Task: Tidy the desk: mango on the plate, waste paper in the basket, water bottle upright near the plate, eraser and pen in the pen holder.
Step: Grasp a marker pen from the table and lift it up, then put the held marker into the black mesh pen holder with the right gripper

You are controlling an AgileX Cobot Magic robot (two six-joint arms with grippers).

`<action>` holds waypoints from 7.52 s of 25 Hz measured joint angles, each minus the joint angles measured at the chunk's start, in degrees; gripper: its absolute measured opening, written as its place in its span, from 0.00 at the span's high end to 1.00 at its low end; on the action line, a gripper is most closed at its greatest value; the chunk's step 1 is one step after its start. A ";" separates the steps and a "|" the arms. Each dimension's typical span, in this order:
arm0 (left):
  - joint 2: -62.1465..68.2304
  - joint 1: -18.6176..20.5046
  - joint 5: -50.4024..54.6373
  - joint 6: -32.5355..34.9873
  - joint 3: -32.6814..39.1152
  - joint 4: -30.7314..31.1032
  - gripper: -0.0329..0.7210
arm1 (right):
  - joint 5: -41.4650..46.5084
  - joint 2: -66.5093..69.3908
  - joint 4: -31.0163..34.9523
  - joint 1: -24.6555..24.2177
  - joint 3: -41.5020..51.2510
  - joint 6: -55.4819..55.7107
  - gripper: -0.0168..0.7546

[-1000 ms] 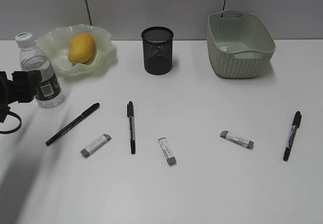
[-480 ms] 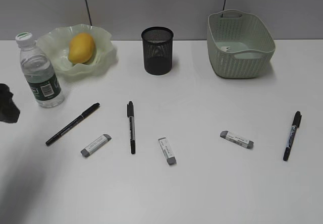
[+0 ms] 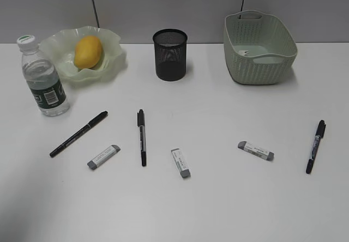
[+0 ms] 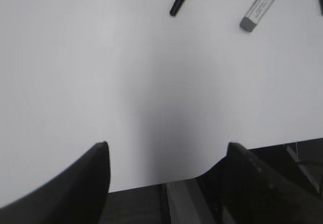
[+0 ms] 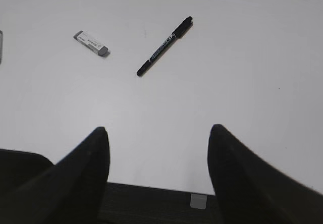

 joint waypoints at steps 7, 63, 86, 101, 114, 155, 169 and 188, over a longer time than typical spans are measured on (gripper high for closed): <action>-21.59 0.00 -0.61 1.29 3.08 0.06 0.28 | 0.00 0.00 0.00 0.00 0.00 0.00 0.34; -59.00 0.00 -2.85 1.54 16.02 0.52 0.32 | -10.48 97.85 0.70 -7.94 -40.80 20.73 0.34; -59.00 0.00 -2.85 1.54 16.02 0.52 0.35 | -16.41 106.01 1.91 -8.96 -41.19 23.73 0.52; -59.00 0.00 -2.85 1.54 16.02 0.52 0.35 | -16.96 106.84 1.91 -8.96 -41.19 24.26 0.71; -59.00 0.00 -2.85 1.54 16.02 0.52 0.35 | -17.26 106.95 0.91 -8.96 -41.30 24.19 0.79; -59.00 0.00 -2.85 1.54 16.02 0.52 0.35 | -75.21 105.38 5.33 19.10 -61.50 3.21 0.79; -59.00 0.00 -2.85 1.54 16.02 0.52 0.35 | -87.65 118.26 5.17 19.10 -61.50 1.65 0.68; -59.00 0.00 -2.85 1.54 16.02 0.52 0.35 | -44.00 104.02 4.72 19.10 -61.45 1.52 0.40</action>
